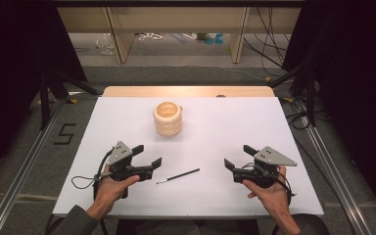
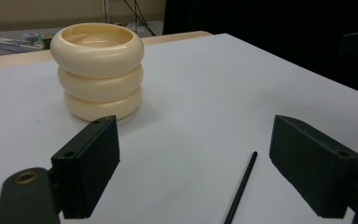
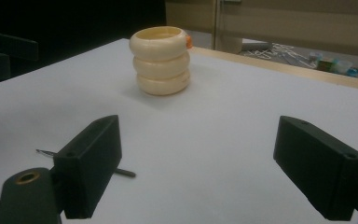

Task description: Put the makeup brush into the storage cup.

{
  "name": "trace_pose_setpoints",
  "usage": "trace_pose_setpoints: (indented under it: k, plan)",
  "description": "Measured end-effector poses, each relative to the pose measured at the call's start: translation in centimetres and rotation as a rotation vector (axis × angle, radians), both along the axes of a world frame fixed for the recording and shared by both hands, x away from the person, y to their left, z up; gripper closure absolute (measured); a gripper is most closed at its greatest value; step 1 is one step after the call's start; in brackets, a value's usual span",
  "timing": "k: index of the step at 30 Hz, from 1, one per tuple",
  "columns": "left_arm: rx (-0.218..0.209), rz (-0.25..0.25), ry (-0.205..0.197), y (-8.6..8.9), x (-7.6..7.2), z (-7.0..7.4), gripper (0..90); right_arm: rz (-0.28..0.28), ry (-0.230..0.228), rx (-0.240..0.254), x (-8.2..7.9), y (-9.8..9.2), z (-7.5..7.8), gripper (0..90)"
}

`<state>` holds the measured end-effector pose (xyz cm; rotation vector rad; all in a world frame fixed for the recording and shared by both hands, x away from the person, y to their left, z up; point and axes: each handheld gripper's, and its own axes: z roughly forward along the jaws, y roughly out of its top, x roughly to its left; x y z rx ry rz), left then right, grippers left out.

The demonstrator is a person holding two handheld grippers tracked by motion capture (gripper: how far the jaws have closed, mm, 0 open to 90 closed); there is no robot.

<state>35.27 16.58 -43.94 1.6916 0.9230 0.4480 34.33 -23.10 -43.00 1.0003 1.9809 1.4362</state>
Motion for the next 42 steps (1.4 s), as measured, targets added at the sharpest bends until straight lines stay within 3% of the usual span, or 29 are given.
trace_pose_setpoints:
  k: [14, 18, 20, 21, 23, 27, 30, 32, 34, 36, 37, 38, 40, 42]
  plan:
    - [0.016, -0.013, 0.008, -0.2, -0.1, 0.0, 15.7, 0.013, 0.004, 0.002, 0.1, 0.0, 0.0, 16.1]
    - [0.042, -0.033, 0.013, -0.4, -0.1, 0.1, 15.7, 0.016, 0.000, 0.007, 0.1, 0.0, 0.0, 16.1]
    - [0.081, -0.063, 0.022, -0.8, 0.0, 0.3, 15.7, 0.014, -0.001, 0.006, 0.2, -0.1, 0.0, 16.1]
    - [0.081, -0.063, 0.022, -0.8, 0.0, 0.3, 15.8, 0.013, -0.003, 0.010, 0.2, -0.1, 0.0, 16.1]
    - [0.129, -0.086, 0.025, -1.1, 0.2, 0.7, 15.8, 0.013, 0.002, 0.011, 0.3, -0.1, 0.0, 16.1]
    - [0.173, -0.104, 0.048, -1.6, 0.4, 0.9, 15.9, 0.012, 0.013, -0.006, 0.2, -0.1, 0.0, 16.1]
    - [0.252, -0.134, 0.060, -2.0, 0.6, 1.2, 16.2, 0.019, 0.016, -0.010, 0.3, -0.1, 0.0, 16.3]
    - [0.280, -0.155, 0.066, -2.6, 0.8, 1.2, 16.2, 0.022, 0.020, -0.013, 0.3, 0.0, 0.0, 16.3]
    - [0.352, -0.190, 0.080, -3.2, 1.1, 1.4, 17.1, 0.024, 0.020, -0.020, 0.2, 0.0, 0.0, 16.6]
    - [0.364, -0.199, 0.093, -3.5, 1.2, 1.3, 17.6, 0.025, 0.022, -0.021, 0.2, 0.0, 0.0, 16.6]
    - [0.401, -0.229, 0.116, -4.0, 1.5, 1.3, 18.0, 0.027, 0.022, -0.025, 0.2, 0.0, 0.0, 16.7]
    - [0.401, -0.229, 0.116, -4.0, 1.5, 1.3, 18.3, 0.028, 0.022, -0.025, 0.2, 0.0, 0.0, 16.7]
    - [0.449, -0.257, 0.131, -4.3, 1.9, 1.3, 18.5, 0.031, 0.029, -0.029, 0.2, 0.0, 0.0, 16.7]
    - [0.470, -0.263, 0.142, -4.6, 2.0, 1.3, 19.5, 0.032, 0.029, -0.028, 0.2, 0.0, 0.0, 16.7]
